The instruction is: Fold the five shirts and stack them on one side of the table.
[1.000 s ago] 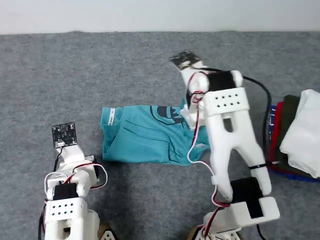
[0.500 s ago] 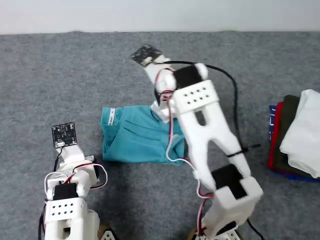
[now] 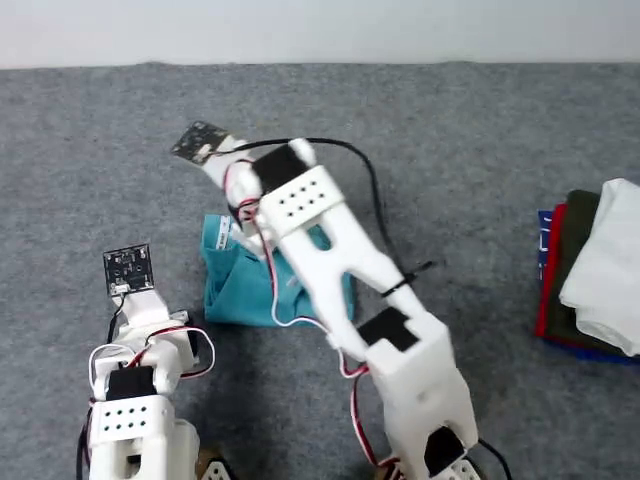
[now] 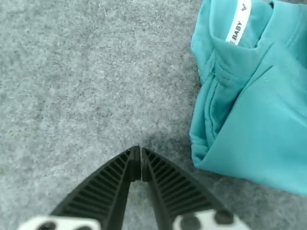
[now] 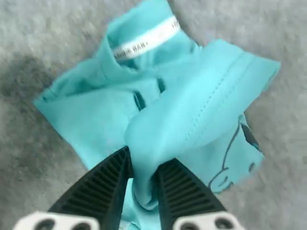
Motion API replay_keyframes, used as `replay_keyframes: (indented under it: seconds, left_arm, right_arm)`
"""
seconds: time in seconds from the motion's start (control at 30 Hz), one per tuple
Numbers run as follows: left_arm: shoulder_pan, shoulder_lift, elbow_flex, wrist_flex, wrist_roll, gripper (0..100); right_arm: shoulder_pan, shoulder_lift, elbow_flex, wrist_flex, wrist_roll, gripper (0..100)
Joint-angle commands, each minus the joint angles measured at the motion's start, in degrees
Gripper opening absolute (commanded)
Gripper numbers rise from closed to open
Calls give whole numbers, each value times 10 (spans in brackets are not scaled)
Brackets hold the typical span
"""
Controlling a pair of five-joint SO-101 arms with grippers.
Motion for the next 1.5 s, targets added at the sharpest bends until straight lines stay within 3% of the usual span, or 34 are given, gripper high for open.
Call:
replay_keyframes:
  seconds: [0.0,0.13,0.23,0.37,0.53,0.6,0.83,1.23,1.47]
  left_arm:
    - [-1,-4,-3,-12,4,15]
    - [-1,-4,-3,-12,4,15]
    - [-1,-4,-3,-12,4,15]
    - [-1,-4,-3,-12,4,15]
    - [-1,-4,-3,-12,4,15]
    - [-1,-4,-3,-12,4,15]
    - [-1,-4,-3,-12,4,15]
    - [-1,-4,-3,-12,4,15]
    - [-1,-4,-3,-12,4,15]
  right_arm:
    - [-29,31,-92,-3,-30,89]
    - [-64,65,-160,19,-76,262]
    - [-66,69,-211,57,-82,306]
    - [-38,65,-238,97,-44,231]
    - [27,48,-209,95,9,0]
    - [48,43,-174,96,14,32]
    - [86,49,-82,95,26,9]
    - [-109,44,-36,51,33,9]
    - [-39,43,-128,95,30,11]
